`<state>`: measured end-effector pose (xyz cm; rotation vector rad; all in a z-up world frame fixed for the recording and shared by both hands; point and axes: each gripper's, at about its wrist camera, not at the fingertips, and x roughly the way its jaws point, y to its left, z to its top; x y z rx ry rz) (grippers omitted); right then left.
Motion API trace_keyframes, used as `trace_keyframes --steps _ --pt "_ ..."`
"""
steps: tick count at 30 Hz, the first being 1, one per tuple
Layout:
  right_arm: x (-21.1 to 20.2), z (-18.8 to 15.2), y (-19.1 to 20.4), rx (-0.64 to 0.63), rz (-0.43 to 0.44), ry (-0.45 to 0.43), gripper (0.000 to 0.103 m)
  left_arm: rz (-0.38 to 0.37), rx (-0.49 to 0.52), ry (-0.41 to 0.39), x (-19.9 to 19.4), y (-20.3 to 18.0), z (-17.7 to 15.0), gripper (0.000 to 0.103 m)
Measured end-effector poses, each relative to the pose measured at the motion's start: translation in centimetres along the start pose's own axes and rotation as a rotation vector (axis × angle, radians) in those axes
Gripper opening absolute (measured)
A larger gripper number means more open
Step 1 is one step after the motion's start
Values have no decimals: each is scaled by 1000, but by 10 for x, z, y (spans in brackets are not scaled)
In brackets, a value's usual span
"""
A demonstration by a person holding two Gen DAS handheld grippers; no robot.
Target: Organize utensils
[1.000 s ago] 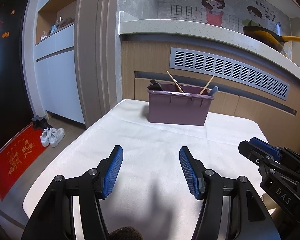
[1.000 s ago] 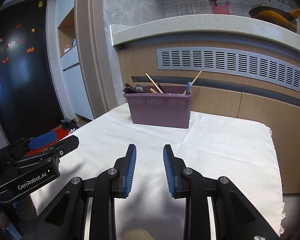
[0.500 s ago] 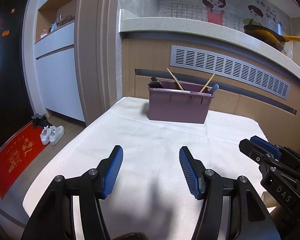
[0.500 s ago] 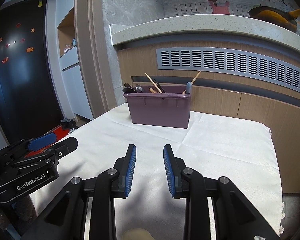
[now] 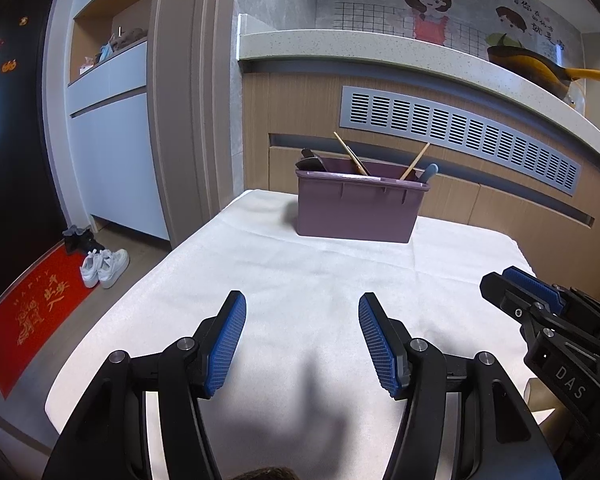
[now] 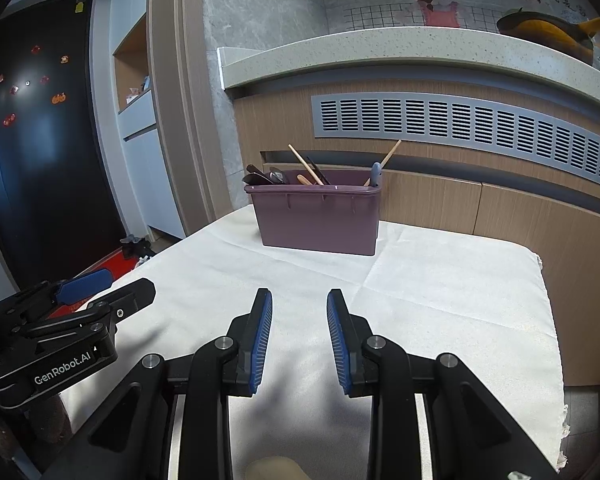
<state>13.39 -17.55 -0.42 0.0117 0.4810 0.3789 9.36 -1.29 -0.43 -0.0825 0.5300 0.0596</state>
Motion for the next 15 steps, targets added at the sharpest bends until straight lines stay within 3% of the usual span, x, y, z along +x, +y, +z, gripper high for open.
trace_keyframes --steps 15 --pt "1 0 -1 1 -3 1 30 3 -2 9 1 1 0 59"
